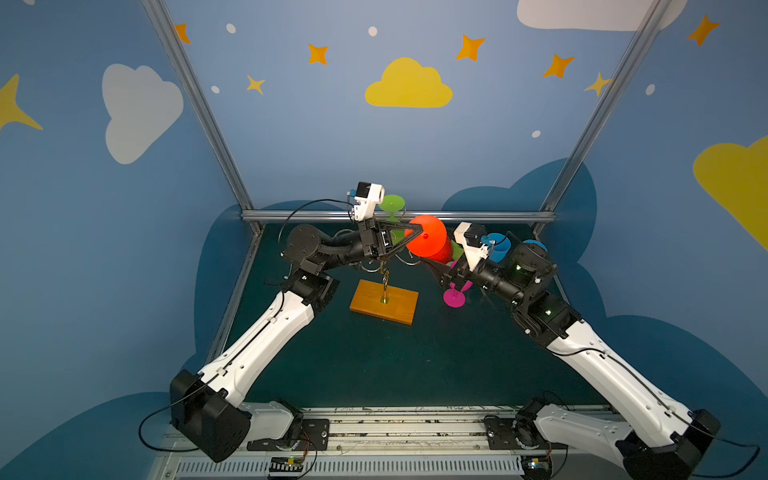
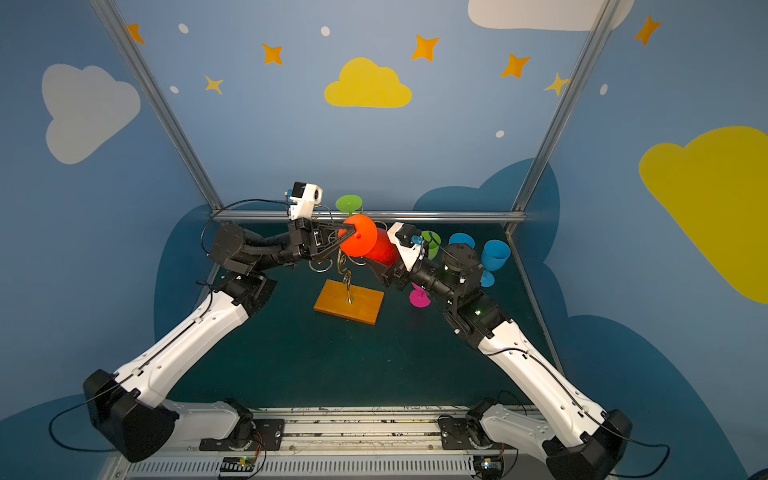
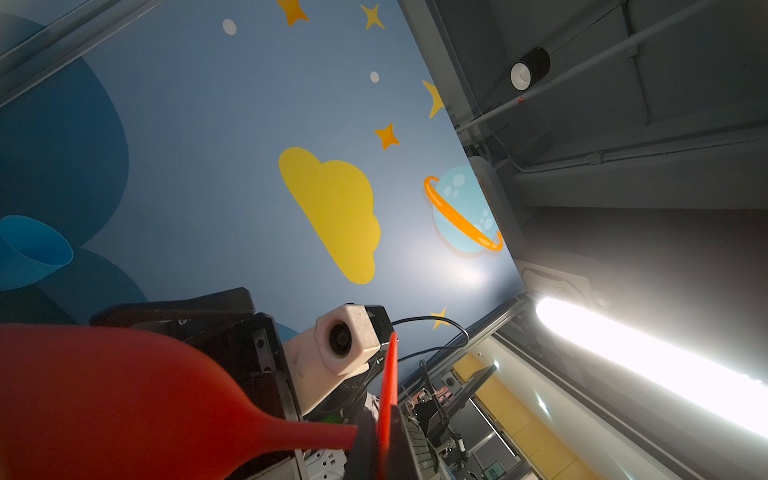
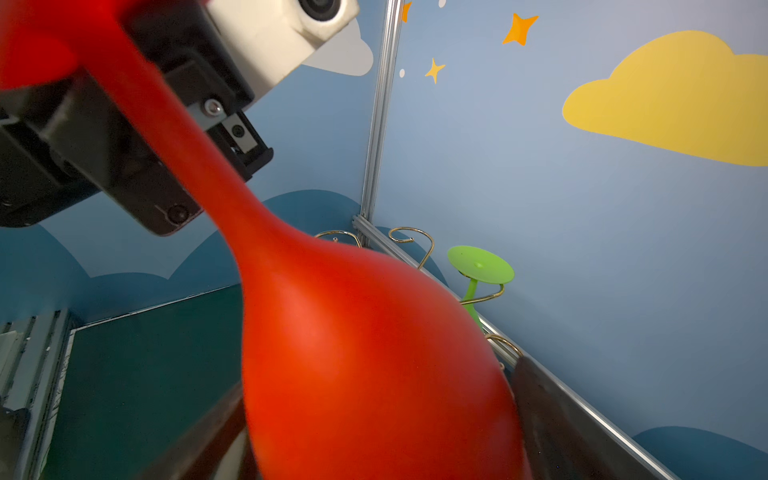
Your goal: Take the wine glass off the wine glass rack
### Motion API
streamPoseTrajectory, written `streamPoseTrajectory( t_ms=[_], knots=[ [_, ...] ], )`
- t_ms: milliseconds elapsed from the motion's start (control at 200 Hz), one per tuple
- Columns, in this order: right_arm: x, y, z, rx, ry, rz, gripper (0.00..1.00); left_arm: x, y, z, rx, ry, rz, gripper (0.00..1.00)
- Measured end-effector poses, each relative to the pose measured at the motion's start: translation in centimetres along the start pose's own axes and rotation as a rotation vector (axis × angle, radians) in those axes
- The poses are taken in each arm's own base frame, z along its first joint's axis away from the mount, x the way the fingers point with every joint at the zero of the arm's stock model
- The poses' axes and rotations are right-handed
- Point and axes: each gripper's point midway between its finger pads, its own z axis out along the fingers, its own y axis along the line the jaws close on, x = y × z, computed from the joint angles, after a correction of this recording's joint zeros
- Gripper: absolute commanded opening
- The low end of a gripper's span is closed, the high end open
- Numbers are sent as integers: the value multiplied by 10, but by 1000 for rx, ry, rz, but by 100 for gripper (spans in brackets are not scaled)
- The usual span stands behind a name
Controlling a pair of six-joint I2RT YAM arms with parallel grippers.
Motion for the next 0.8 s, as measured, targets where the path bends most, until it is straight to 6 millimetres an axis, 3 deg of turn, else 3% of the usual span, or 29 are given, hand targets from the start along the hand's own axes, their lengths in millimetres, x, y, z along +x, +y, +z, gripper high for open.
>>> streamPoseTrajectory(
  t_ms=[125, 305, 451, 546, 801],
  knots=[
    [-3, -1, 1, 8, -10, -5, 86, -1, -2, 0, 13, -1, -12, 3],
    [-2, 2, 1, 4, -6, -8, 70, -4, -1, 1, 20, -8, -30, 4],
    [2, 4, -1, 4, 15, 17, 61, -1, -3, 2, 26, 2, -6, 23],
    [8, 6, -4, 10, 50, 53, 52, 2, -3, 2, 12, 5, 33, 40],
    [14, 9, -38, 44, 145, 148, 39, 4, -11, -16, -80, -66, 249, 67]
  ],
)
